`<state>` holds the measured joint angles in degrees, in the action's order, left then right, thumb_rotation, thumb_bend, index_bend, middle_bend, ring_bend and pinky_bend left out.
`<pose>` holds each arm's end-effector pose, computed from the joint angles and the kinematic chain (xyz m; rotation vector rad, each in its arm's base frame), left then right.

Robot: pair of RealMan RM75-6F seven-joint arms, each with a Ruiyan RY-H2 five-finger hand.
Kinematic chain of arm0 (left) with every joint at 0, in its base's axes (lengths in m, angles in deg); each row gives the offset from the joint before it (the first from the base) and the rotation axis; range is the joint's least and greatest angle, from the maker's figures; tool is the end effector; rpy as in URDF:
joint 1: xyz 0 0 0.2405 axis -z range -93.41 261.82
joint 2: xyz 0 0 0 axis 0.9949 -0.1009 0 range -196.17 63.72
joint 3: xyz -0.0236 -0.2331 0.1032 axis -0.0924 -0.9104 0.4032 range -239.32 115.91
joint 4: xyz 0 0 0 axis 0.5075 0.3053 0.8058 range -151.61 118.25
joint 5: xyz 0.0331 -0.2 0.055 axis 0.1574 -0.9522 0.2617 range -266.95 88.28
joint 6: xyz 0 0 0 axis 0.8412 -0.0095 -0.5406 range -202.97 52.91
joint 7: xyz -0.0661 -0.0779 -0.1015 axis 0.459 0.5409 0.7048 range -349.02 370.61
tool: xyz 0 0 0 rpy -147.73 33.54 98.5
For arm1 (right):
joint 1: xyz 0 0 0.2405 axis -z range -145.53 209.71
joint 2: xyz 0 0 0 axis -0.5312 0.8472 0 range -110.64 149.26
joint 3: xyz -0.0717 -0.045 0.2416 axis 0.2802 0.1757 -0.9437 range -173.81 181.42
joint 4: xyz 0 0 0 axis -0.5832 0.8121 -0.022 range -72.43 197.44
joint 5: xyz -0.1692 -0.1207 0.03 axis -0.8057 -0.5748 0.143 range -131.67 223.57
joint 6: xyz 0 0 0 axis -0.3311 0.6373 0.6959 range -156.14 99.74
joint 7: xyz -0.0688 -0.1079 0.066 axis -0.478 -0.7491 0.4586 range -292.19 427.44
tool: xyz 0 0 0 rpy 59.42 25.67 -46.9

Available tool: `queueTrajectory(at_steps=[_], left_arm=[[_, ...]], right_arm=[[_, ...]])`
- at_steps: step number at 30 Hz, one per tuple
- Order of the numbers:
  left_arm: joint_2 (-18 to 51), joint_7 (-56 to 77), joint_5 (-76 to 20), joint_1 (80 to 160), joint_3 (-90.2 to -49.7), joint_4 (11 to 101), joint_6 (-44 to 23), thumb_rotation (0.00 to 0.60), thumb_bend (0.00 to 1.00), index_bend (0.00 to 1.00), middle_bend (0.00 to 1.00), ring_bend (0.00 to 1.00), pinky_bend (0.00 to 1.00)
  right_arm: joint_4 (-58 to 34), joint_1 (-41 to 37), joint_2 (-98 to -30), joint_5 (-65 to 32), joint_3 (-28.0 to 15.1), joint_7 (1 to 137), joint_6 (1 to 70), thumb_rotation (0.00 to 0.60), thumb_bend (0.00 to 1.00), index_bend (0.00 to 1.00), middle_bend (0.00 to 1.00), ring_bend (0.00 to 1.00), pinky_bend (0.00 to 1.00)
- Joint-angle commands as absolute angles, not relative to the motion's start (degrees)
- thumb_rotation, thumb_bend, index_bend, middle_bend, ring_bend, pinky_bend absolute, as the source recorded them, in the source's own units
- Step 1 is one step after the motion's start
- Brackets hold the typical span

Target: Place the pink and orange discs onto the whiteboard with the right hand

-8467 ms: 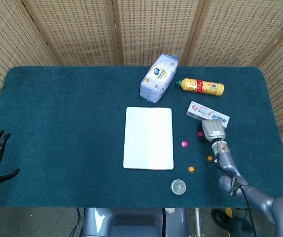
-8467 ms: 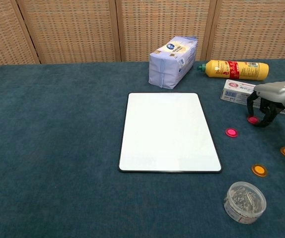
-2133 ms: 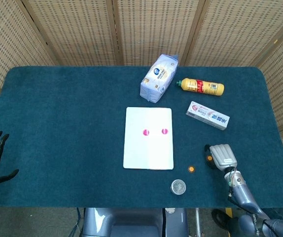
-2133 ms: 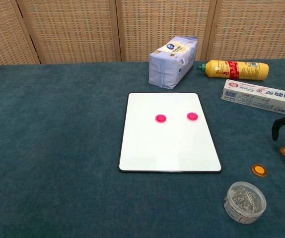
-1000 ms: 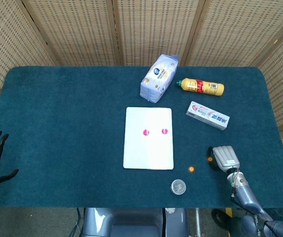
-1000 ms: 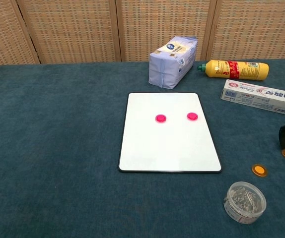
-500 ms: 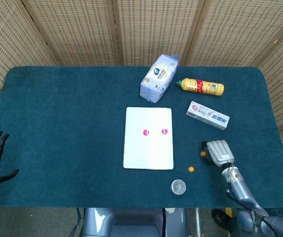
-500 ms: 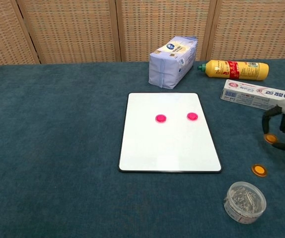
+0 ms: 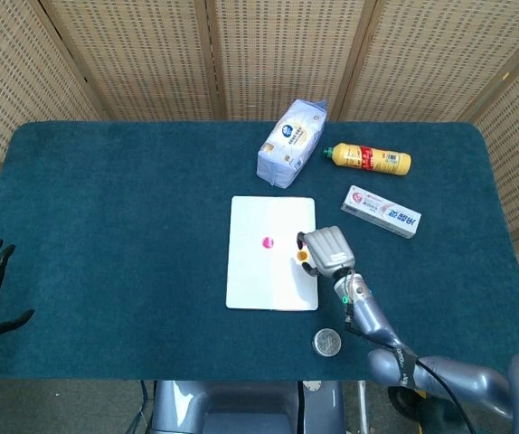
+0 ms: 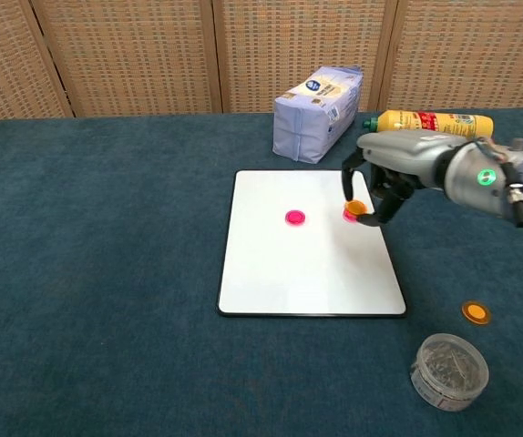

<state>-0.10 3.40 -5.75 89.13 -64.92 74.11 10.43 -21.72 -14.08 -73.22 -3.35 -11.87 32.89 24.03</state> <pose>-0.3178 0.1827 0.1543 -1.3805 -0.8208 -0.8029 -0.1248 -0.3629 -0.0302 1.8410 -0.9599 0.8041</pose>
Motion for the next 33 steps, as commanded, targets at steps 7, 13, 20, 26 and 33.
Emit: queueTrajectory(at_steps=[7,13,20,26,33], left_arm=[[-0.21,3.46,-6.07,89.18,-64.98,74.17,10.16,0.6,0.0,0.0,0.0,0.0,0.0],[-0.26,3.56,-6.07,89.18,-64.97,74.26,10.15,0.6,0.0,0.0,0.0,0.0,0.0],[-0.5,3.72,-5.88,89.13,-64.76,74.44,10.07,0.6,0.0,0.0,0.0,0.0,0.0],[-0.57,3.37,-5.67,89.17,-64.65,74.59,10.05,0.6,0.0,0.0,0.0,0.0,0.0],[-0.35,2.64,-5.39,89.27,-64.64,74.72,10.2,0.6,0.0,0.0,0.0,0.0,0.0]], right_arm=[[-16.91,-23.08,-82.81,7.17,-14.29,24.27,25.35,0.6,0.26,0.3,0.92,0.93,1.0],[-16.66,-24.06,-83.67,7.2,-13.37,23.12,27.61,0.6,0.18,0.19,0.92,0.93,1.0],[-29.9,-16.06,-71.76,-0.86,-7.09,27.25,33.68,0.6,0.25,0.35,0.92,0.93,1.0],[-34.38,-8.51,-64.09,-9.68,-0.07,35.16,36.34,0.6,0.33,0.41,0.92,0.93,1.0],[-31.98,-3.37,-60.55,-17.47,5.51,41.5,36.57,0.6,0.34,0.41,0.92,0.93,1.0]])
